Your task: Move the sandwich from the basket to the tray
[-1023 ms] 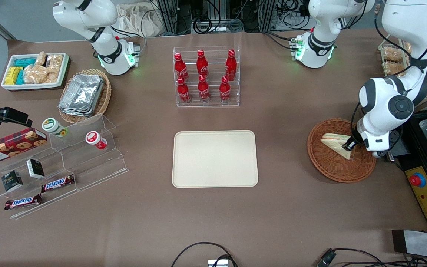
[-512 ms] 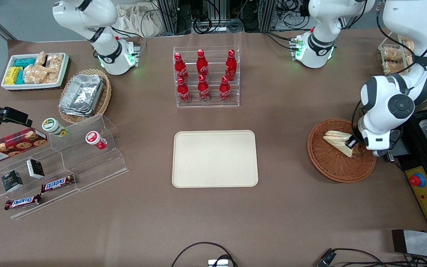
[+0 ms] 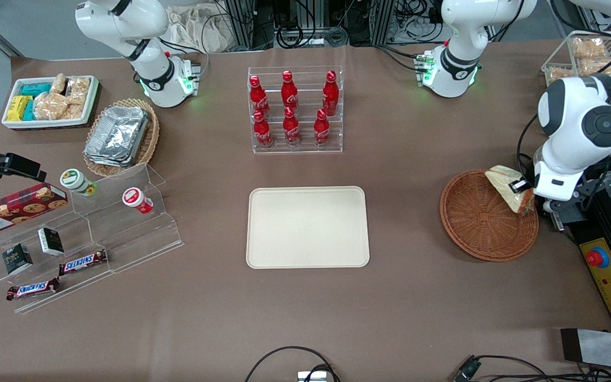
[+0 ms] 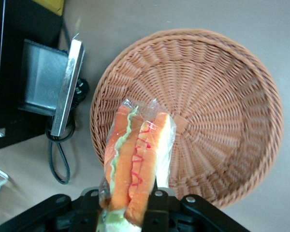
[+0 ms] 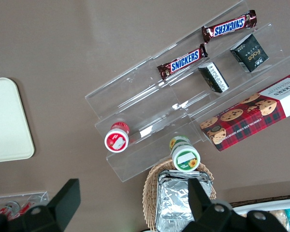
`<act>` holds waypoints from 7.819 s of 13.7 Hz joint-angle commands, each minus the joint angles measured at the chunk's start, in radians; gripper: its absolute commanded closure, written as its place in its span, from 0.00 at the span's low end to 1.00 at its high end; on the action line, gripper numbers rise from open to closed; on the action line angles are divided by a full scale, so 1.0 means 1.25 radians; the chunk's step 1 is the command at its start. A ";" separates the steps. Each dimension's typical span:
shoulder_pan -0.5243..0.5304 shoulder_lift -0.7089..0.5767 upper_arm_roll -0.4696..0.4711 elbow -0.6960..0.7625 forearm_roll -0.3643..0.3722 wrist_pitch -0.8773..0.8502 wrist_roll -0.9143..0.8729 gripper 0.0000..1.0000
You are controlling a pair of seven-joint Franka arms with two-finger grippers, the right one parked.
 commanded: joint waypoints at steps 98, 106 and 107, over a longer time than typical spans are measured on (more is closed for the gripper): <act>-0.523 0.338 0.171 0.622 -0.039 -0.270 -0.183 0.00; -0.521 0.300 0.285 0.646 -0.082 -0.325 -0.058 0.00; -0.520 0.292 0.291 0.650 -0.099 -0.329 -0.030 0.00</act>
